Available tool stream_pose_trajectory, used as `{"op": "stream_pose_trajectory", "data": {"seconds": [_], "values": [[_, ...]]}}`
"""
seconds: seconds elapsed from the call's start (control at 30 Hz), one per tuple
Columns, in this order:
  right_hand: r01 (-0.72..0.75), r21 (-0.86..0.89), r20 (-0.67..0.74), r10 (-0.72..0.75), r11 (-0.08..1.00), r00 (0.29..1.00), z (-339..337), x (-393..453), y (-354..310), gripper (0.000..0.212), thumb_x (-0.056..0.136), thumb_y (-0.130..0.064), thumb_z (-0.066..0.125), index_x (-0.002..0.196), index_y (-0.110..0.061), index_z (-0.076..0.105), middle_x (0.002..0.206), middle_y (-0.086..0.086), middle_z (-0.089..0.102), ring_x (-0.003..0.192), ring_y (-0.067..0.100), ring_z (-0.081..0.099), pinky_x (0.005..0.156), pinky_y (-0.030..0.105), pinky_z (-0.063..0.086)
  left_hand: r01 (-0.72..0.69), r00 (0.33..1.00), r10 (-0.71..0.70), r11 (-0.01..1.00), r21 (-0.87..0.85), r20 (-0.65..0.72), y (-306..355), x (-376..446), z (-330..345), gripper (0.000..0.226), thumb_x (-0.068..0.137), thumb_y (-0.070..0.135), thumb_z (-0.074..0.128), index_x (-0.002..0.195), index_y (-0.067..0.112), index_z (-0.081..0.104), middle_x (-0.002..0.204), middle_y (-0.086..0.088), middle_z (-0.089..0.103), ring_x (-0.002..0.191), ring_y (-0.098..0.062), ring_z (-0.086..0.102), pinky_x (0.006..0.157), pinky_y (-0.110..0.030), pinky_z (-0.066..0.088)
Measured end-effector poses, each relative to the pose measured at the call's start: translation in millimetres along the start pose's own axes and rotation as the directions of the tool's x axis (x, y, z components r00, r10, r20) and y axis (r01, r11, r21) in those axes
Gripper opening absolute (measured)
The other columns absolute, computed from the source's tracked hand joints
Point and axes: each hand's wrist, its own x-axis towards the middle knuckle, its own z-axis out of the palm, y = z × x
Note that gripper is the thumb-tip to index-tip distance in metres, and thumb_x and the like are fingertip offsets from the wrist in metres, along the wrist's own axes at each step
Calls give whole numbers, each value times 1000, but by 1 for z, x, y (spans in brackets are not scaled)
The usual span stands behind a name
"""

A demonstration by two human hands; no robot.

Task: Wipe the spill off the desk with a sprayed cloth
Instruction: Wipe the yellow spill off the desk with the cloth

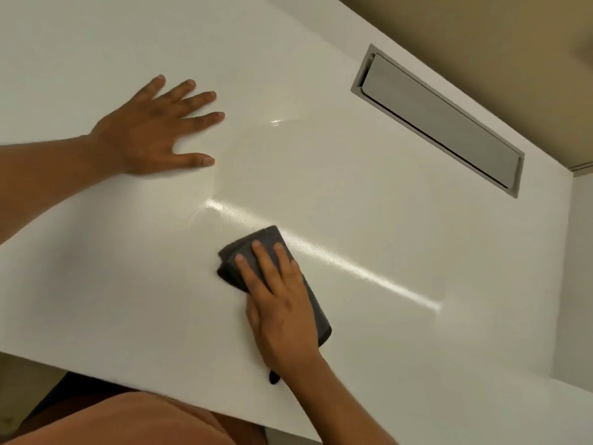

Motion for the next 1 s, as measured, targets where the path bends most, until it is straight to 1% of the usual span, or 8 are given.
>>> {"op": "stream_pose_trajectory", "data": {"seconds": [0.17, 0.33, 0.4, 0.5, 0.63, 0.77, 0.87, 1.0], "values": [[-151, -15, -28, 151, 988, 988, -40, -3, 75, 69, 98, -1, 61, 161, -23, 43, 173, 4, 28, 163, 31, 17, 131, 53, 20, 20, 999, -20, 1000, 7, 25, 0, 1, 0, 89, 99, 86, 21, 174, 39, 11, 178, 14, 6, 163, -11, 5, 136, -56, 9], [-514, 17, -263, 500, 858, 825, -80, 109, 147, 60, 105, -12, 45, 164, -18, 35, 174, 11, 25, 162, 37, 17, 129, 53, 23, 18, 999, -18, 1000, 0, 28, 1, 0, -4, 90, 99, 86, 20, 173, 36, 20, 177, 14, 13, 162, -10, 4, 135, -57, 12], [-504, -17, -285, 479, 863, 830, -77, 142, 140, 62, 103, -14, 44, 164, -15, 33, 174, 14, 25, 160, 40, 20, 130, 50, 21, 19, 999, -19, 1000, -12, 34, 0, -1, -5, 90, 99, 87, 20, 173, 35, 21, 180, 9, 18, 161, -10, 5, 135, -58, 12], [-349, -93, -242, 319, 932, 916, -55, 154, 88, 63, 103, -13, 44, 165, -16, 33, 174, 14, 25, 160, 40, 20, 131, 46, 18, 18, 1000, -17, 999, -34, 17, 1, -1, -5, 91, 99, 86, 21, 173, 34, 24, 181, -1, 26, 161, -11, 10, 134, -58, 14], [-81, -55, -119, 74, 995, 990, -7, 94, 9, 71, 96, -10, 54, 164, -21, 35, 175, 8, 25, 163, 34, 14, 134, 46, 13, 21, 1000, -21, 999, -41, -3, 1, -2, -5, 89, 100, 84, 25, 173, 33, 27, 181, -2, 28, 164, -17, 15, 133, -59, 17], [4, -30, 3, -4, 1000, 1000, 4, 18, 4, 77, 96, -10, 58, 164, -35, 32, 176, -6, 21, 166, 24, 6, 134, 40, 5, 31, 999, -30, 999, -42, 43, 0, -1, -5, 91, 98, 87, 20, 173, 36, 23, 183, 1, 22, 169, -30, 21, 136, -57, 15], [-68, -15, -13, 68, 998, 998, -22, 26, 45, 71, 100, -11, 54, 164, -34, 34, 176, -8, 16, 165, 22, 6, 133, 40, 8, 37, 998, -34, 998, -56, 46, -1, -1, -4, 91, 98, 88, 17, 173, 37, 22, 183, 3, 21, 169, -30, 21, 137, -56, 13], [-372, 19, -175, 370, 928, 913, -60, 103, 106, 63, 103, -7, 49, 163, -22, 37, 176, 6, 22, 163, 32, 15, 130, 54, 24, 44, 997, -40, 998, -44, 71, -3, -3, -2, 91, 97, 88, 12, 174, 40, 16, 184, 5, 15, 171, -28, 16, 138, -54, 10]]}}
